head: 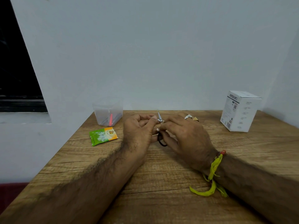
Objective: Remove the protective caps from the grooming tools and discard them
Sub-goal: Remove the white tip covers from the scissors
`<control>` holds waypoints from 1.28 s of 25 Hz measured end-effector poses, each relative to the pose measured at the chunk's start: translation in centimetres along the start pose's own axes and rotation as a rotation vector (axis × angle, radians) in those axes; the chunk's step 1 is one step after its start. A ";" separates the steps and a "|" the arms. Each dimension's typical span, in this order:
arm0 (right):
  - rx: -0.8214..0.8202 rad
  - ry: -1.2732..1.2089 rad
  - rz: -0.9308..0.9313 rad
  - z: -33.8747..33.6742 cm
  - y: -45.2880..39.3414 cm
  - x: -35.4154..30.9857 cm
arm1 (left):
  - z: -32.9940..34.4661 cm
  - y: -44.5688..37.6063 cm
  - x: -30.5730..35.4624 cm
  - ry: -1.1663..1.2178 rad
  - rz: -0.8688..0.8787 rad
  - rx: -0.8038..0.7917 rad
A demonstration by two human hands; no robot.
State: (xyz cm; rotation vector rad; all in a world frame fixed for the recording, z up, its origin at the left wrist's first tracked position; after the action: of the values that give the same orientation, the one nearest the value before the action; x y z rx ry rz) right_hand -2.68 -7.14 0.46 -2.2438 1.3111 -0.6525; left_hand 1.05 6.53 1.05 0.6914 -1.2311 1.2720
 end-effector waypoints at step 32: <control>-0.119 -0.239 -0.036 0.0 1.0 0.3 | -1.3 -1.1 0.4 -0.001 0.038 0.097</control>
State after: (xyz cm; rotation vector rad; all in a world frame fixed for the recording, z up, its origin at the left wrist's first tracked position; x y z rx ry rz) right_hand -3.22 -7.86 -0.09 -2.3599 1.2211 -0.3127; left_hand 2.39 7.55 1.30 0.7414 -1.1943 1.3697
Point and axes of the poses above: each hand's wrist, its own y-axis away from the middle knuckle, its own z-axis out of the palm, x = y × z, the point moved 1 cm from there along -y, towards the middle knuckle, and after that the axes turned 13 degrees about -x, right-handed, at the moved point
